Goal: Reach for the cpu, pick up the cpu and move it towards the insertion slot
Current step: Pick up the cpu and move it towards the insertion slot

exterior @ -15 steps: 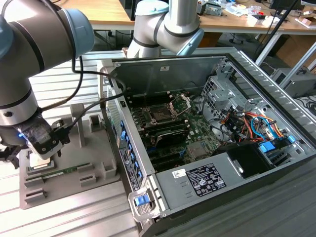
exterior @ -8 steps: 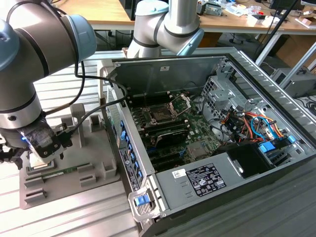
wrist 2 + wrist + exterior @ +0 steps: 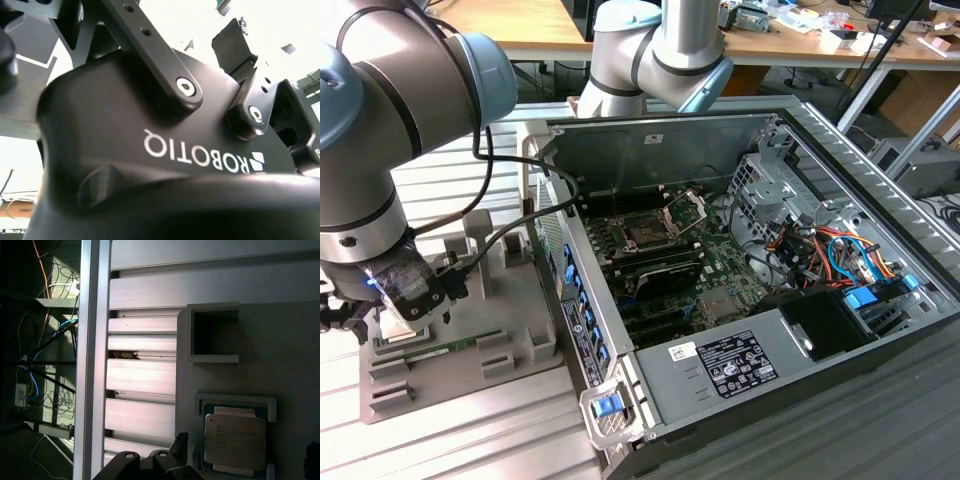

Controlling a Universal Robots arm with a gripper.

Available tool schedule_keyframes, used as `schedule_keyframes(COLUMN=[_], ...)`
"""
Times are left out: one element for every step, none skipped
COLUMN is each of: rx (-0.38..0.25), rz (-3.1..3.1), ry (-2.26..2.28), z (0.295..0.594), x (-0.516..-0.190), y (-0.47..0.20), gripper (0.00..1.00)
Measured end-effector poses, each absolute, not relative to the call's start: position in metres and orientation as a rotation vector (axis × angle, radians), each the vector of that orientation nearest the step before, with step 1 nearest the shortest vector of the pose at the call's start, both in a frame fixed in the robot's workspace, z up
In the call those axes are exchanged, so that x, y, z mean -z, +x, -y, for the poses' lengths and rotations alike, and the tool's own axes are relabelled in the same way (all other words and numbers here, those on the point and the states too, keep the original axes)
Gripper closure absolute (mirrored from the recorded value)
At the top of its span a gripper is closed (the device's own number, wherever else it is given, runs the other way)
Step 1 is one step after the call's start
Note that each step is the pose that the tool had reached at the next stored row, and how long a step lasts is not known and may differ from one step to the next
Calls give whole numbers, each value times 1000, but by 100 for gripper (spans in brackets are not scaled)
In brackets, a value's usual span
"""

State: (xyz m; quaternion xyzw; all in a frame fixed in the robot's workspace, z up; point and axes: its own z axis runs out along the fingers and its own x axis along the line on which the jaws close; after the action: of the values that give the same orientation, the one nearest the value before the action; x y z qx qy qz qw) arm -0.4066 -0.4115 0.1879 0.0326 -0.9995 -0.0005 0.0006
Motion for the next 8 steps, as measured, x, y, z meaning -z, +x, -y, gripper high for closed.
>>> schedule_keyframes(rx=[2,1,1,2,2,2,2,2], rz=[3139,3137,3138,3139,3139,3139,3139,3139], ry=[102,102,102,102,102,102,102,102], z=[411,412,411,411,411,411,411,411], x=[-188,-188,-188,-188,-188,-188,-188,-188], y=[-407,-407,-407,-407,-407,-407,-407,-407], gripper=[15,21,29,29,29,29,29,29])
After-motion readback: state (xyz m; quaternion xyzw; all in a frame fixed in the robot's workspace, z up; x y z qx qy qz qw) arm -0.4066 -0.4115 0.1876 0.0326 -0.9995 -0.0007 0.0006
